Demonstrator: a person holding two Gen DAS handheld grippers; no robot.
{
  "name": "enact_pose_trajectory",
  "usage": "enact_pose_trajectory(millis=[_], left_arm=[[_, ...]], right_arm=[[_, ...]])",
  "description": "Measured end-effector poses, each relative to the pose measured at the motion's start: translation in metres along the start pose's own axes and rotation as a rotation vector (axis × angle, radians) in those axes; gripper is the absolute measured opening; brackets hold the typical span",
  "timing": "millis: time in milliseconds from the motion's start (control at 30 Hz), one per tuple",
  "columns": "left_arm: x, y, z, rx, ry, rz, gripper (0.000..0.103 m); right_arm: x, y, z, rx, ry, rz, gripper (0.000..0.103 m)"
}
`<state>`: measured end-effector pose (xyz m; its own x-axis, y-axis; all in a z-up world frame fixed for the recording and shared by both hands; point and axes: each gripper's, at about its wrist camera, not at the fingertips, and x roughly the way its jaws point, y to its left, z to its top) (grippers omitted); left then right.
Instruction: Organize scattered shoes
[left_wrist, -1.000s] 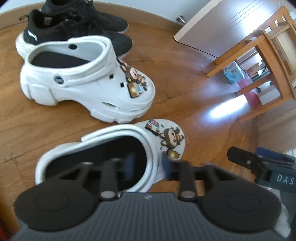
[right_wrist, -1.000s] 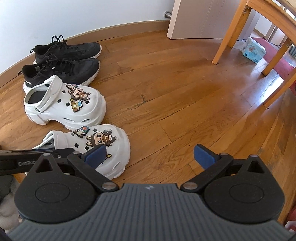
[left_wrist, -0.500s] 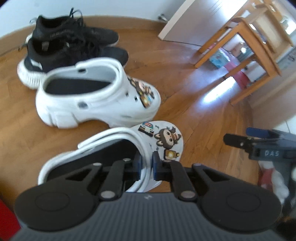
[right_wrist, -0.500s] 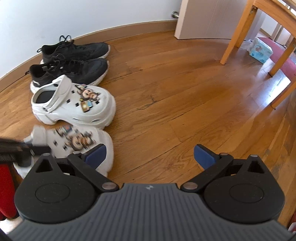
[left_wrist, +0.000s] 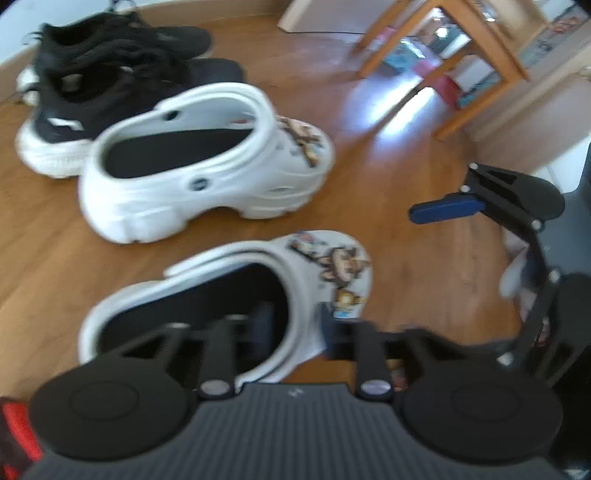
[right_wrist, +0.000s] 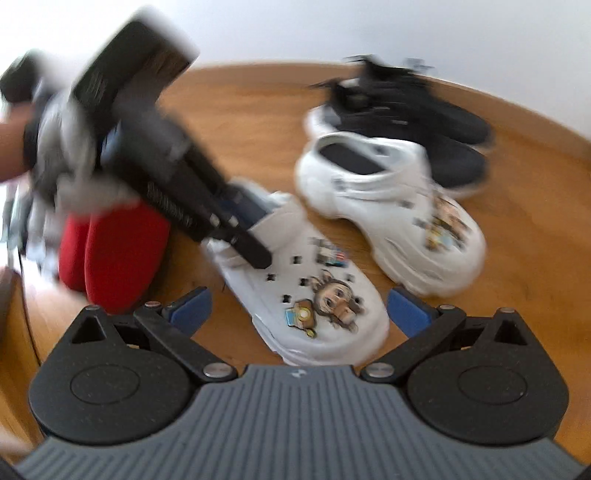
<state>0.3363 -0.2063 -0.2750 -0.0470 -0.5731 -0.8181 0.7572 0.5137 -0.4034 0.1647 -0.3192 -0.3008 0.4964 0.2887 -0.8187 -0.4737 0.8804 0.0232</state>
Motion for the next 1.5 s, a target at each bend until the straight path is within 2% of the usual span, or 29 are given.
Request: enact_pose_trajectory(millis=[67,167,233,367,467,533,667,733,833,933,1100,1267,1367,1433,1500], left_arm=[[-0.014,0.003,-0.006,0.023,-0.013,0.017,0.057],[-0.049,0.018,-0.02,0.033,-0.066,-0.017,0.059],[-0.063,0.026,-0.022,0.032,-0.097,-0.007,0.062],[-0.09,0.047,-0.022,-0.003,-0.165,0.035,0.063],[-0.101,0.062,-0.021,-0.068,-0.209,0.091,0.063],[-0.103,0.068,-0.022,-0.099,-0.237,0.127,0.063],[-0.106,0.072,-0.026,-0.1,-0.242,0.173,0.063],[-0.107,0.075,-0.029,-0.096,-0.235,0.209,0.063],[-0.111,0.083,-0.031,-0.118,-0.232,0.239,0.063],[-0.117,0.089,-0.03,-0.143,-0.243,0.256,0.063],[-0.123,0.092,-0.032,-0.149,-0.26,0.254,0.063],[-0.116,0.089,-0.037,-0.143,-0.244,0.241,0.063],[-0.108,0.084,-0.037,-0.129,-0.235,0.229,0.064],[-0.102,0.078,-0.034,-0.124,-0.231,0.222,0.065],[-0.095,0.07,-0.029,-0.119,-0.238,0.212,0.069]], right_arm=[[0.026,0.006,0.012,-0.141,0.03,-0.028,0.102],[0.043,0.005,0.019,-0.195,0.05,0.007,0.102],[0.063,0.008,0.025,-0.247,0.092,0.047,0.102],[0.09,0.013,0.03,-0.304,0.157,0.071,0.103],[0.094,0.016,0.032,-0.289,0.162,0.078,0.102],[0.092,0.021,0.034,-0.235,0.163,0.066,0.099],[0.095,0.027,0.036,-0.094,0.168,0.031,0.096],[0.096,0.032,0.041,0.067,0.179,0.009,0.094],[0.098,0.047,0.046,0.237,0.184,-0.029,0.091],[0.101,0.056,0.052,0.334,0.189,-0.035,0.088],[0.102,0.065,0.055,0.406,0.196,-0.008,0.079],[0.103,0.071,0.056,0.453,0.204,0.019,0.08],[0.106,0.062,0.06,0.429,0.206,0.051,0.079],[0.094,0.056,0.058,0.419,0.166,0.079,0.078],[0.075,0.051,0.056,0.409,0.124,0.076,0.083]])
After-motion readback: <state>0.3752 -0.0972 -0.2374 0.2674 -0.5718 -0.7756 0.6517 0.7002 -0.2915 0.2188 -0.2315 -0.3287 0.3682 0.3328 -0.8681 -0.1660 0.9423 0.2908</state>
